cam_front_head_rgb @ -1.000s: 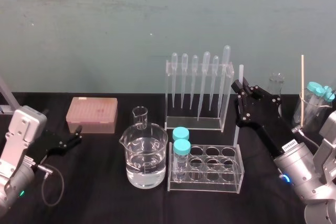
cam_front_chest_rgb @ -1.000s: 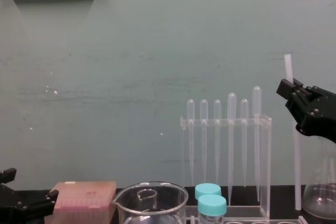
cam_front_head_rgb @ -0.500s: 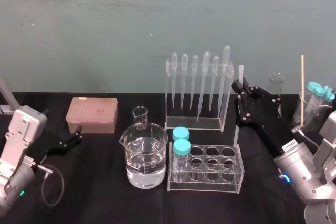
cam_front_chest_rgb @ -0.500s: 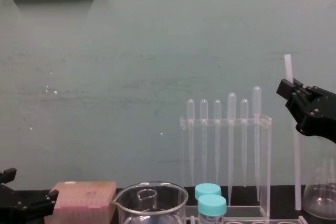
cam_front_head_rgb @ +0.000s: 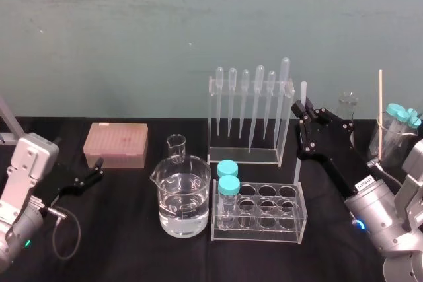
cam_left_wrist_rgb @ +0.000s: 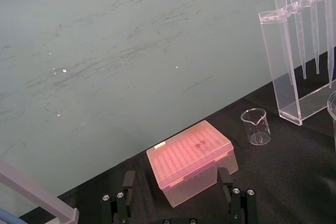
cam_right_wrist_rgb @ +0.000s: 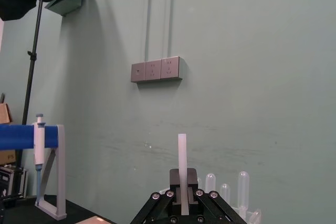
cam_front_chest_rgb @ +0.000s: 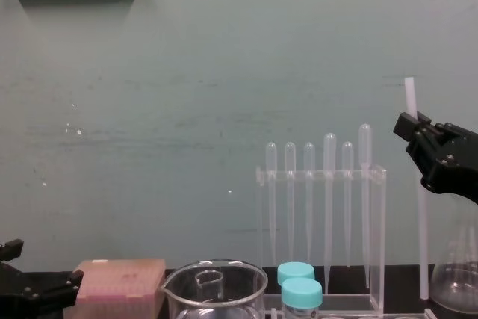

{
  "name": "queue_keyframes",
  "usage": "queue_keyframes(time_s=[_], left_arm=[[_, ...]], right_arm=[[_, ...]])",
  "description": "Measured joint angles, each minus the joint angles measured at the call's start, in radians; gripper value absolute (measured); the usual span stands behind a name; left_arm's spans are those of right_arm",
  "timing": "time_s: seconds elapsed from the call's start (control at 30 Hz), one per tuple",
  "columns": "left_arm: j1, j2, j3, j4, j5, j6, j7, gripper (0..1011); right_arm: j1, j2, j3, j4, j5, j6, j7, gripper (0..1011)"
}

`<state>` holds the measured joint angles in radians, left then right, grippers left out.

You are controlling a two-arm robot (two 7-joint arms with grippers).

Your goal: Pick up the stirring rod with one hand, then place it down.

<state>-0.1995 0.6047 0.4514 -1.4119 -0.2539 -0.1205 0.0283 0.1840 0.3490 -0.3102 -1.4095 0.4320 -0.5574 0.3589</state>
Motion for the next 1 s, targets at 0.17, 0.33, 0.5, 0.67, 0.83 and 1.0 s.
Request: queue_keyframes(time_s=[0.17, 0.33, 0.5, 0.67, 0.83, 1.0], left_arm=[[0.000, 0.000, 0.000, 0.000, 0.000, 0.000, 0.000, 1000], [0.000, 0.000, 0.000, 0.000, 0.000, 0.000, 0.000, 1000], [0.000, 0.000, 0.000, 0.000, 0.000, 0.000, 0.000, 1000], [0.000, 0.000, 0.000, 0.000, 0.000, 0.000, 0.000, 1000], [0.000, 0.000, 0.000, 0.000, 0.000, 0.000, 0.000, 1000], [0.000, 0.000, 0.000, 0.000, 0.000, 0.000, 0.000, 1000]], right_arm=[[0.000, 0.000, 0.000, 0.000, 0.000, 0.000, 0.000, 66], [0.000, 0.000, 0.000, 0.000, 0.000, 0.000, 0.000, 66], [0.000, 0.000, 0.000, 0.000, 0.000, 0.000, 0.000, 66], [0.000, 0.000, 0.000, 0.000, 0.000, 0.000, 0.000, 66], [0.000, 0.000, 0.000, 0.000, 0.000, 0.000, 0.000, 66], [0.000, 0.000, 0.000, 0.000, 0.000, 0.000, 0.000, 66]])
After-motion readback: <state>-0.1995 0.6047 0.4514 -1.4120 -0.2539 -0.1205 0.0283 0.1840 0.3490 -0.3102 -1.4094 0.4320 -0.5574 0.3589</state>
